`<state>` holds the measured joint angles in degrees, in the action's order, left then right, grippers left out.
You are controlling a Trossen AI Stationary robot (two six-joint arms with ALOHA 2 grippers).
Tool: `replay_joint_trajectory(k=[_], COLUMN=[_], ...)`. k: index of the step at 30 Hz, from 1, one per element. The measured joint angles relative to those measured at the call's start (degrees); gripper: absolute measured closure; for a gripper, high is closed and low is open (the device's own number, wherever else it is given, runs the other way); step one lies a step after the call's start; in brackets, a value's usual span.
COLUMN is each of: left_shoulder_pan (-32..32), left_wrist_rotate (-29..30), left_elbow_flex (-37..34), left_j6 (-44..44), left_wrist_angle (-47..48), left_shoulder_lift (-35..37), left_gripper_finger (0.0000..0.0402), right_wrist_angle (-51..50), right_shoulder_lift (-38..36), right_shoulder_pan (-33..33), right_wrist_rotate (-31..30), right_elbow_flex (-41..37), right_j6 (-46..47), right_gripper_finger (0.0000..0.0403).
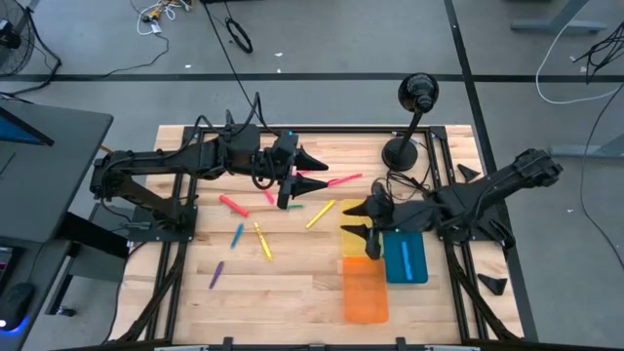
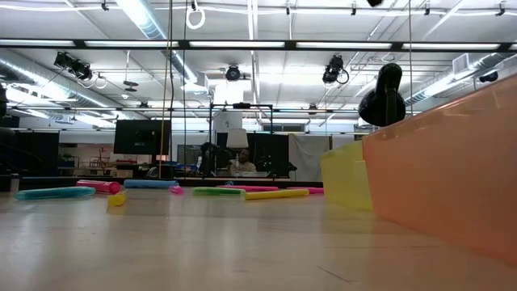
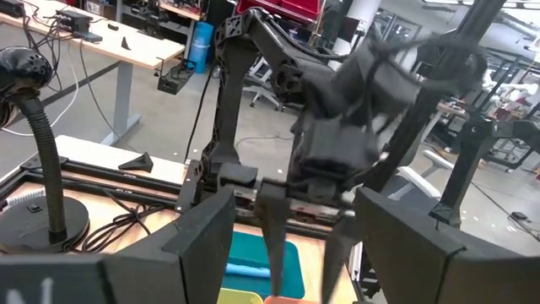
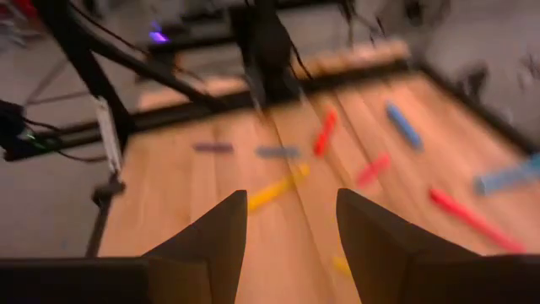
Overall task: Pick & Place Markers
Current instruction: Put the left blue highlighter into the blue bin
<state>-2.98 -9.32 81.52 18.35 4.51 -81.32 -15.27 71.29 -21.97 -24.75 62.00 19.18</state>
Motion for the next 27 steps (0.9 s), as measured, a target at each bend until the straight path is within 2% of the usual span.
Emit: replay_joint_trajectory(k=[5, 9, 13, 17, 22, 27], left_shoulder_pan=[0.99, 2.12, 3.52, 4.0, 3.49, 3.48], left_wrist_rotate=[0.02, 0.49, 3.19, 3.78, 1.46, 0.88], left_elbow_flex=[0.0, 0.0, 0.0, -0.02, -0.09, -0.04], left_j6=[-0.13, -2.36, -5.67, -8.32, -10.18, -14.89], left_wrist_angle=[0.22, 0.59, 2.54, 12.4, 26.02, 35.54], left_shoulder_lift=[-0.02, -0.02, -0.02, 0.16, 1.02, 2.52], left_gripper_finger=[0.0152, 0.0152, 0.0152, 0.0152, 0.0152, 0.0152], right_wrist_angle=[9.55, 15.95, 19.17, 19.15, 19.13, 19.35], right_shoulder_lift=[0.02, 0.04, 0.04, 0.07, 0.07, 0.07], right_shoulder_pan=[1.64, 3.05, 4.39, 4.97, 5.29, 5.87], right_wrist_rotate=[2.3, 2.45, 5.67, 6.44, 6.38, 6.38], right_elbow_flex=[0.0, 0.0, 0.0, 0.0, 0.0, 0.0], right_j6=[-9.06, -9.47, -9.16, -9.16, -9.97, -10.12], right_gripper_finger=[0.0218, 0.0218, 0.0218, 0.0218, 0.0218, 0.0218])
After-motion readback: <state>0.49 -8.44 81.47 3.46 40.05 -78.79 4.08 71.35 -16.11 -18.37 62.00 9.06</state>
